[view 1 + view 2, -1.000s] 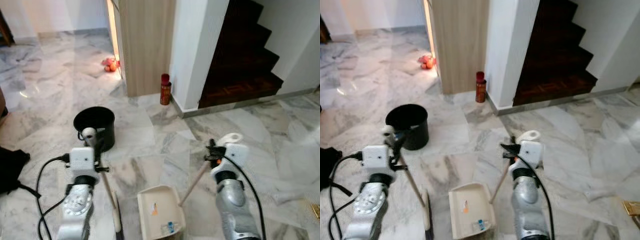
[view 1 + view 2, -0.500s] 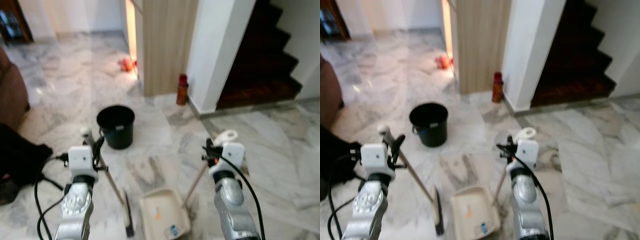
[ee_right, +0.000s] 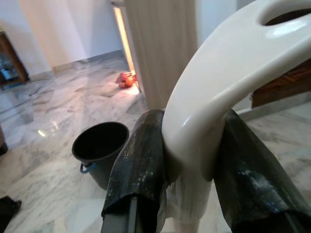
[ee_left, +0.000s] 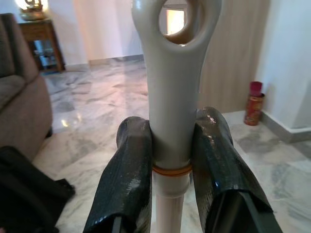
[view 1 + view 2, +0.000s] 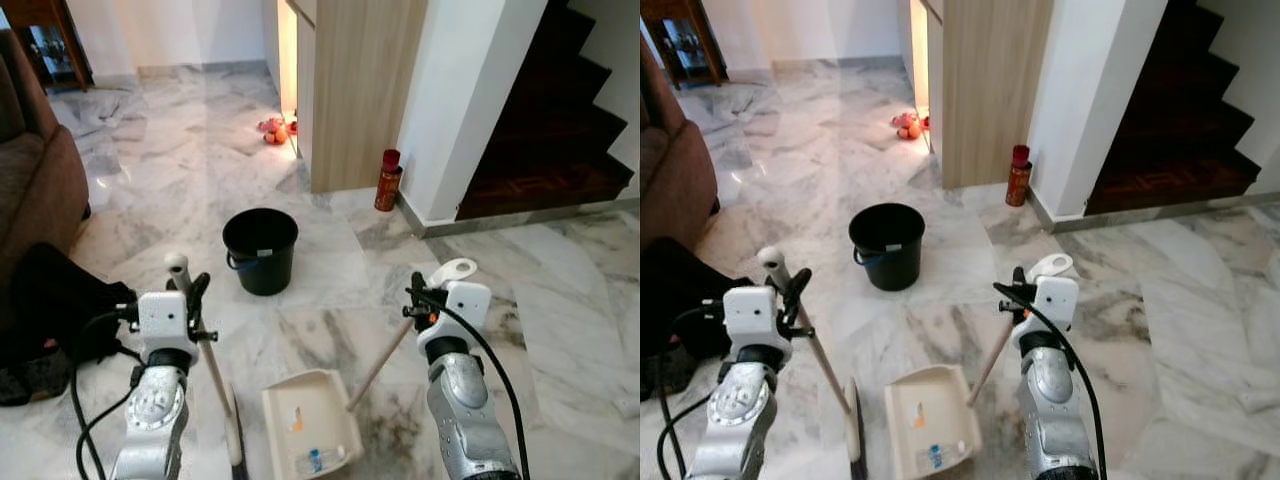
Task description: Sweep floor
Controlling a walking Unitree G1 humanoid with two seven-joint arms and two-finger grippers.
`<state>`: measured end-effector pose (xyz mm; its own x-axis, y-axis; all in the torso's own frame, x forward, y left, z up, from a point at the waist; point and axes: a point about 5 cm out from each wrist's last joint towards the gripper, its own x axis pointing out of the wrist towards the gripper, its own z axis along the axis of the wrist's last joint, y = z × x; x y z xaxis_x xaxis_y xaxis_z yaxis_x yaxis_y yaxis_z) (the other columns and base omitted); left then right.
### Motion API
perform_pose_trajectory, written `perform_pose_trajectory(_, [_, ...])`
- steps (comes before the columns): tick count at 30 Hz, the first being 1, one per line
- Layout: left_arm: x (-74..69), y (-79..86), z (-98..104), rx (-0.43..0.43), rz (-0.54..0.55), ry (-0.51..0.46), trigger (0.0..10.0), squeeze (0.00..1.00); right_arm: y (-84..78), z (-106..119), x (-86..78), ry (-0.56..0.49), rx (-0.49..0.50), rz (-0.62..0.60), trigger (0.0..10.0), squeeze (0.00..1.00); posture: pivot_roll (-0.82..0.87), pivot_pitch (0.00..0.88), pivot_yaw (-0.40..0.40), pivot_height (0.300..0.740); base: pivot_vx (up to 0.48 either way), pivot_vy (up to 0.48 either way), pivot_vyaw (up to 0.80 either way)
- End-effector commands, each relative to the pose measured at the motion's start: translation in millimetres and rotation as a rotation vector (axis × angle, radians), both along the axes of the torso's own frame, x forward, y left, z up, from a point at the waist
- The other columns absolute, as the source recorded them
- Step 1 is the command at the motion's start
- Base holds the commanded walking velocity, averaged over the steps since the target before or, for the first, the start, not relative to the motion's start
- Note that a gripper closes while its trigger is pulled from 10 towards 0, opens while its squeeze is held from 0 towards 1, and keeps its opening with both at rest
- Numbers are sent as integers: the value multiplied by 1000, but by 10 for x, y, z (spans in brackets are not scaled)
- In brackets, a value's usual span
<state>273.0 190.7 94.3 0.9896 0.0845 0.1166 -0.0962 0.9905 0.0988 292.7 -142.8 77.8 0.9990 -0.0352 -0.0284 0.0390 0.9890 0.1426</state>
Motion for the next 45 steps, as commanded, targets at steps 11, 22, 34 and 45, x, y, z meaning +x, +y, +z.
perform_pose_trajectory(11, [-118,118,-7,68,40,-6,10000,0,-18,358,150,-118,89,-71,10000,0,94,7,-14,740,0,0,0])
perform_pose_trajectory(22, [-176,43,-46,96,13,-5,10000,0,61,810,220,-307,155,-47,10000,0,105,4,-16,740,0,0,0])
perform_pose_trajectory(34, [-241,146,-53,104,78,-13,10000,0,155,1315,257,-452,213,2,10000,0,108,5,-23,740,0,0,0])
perform_pose_trajectory(45, [-216,128,-43,104,87,-21,10000,0,130,1283,261,-419,211,0,10000,0,105,2,-26,740,0,0,130])
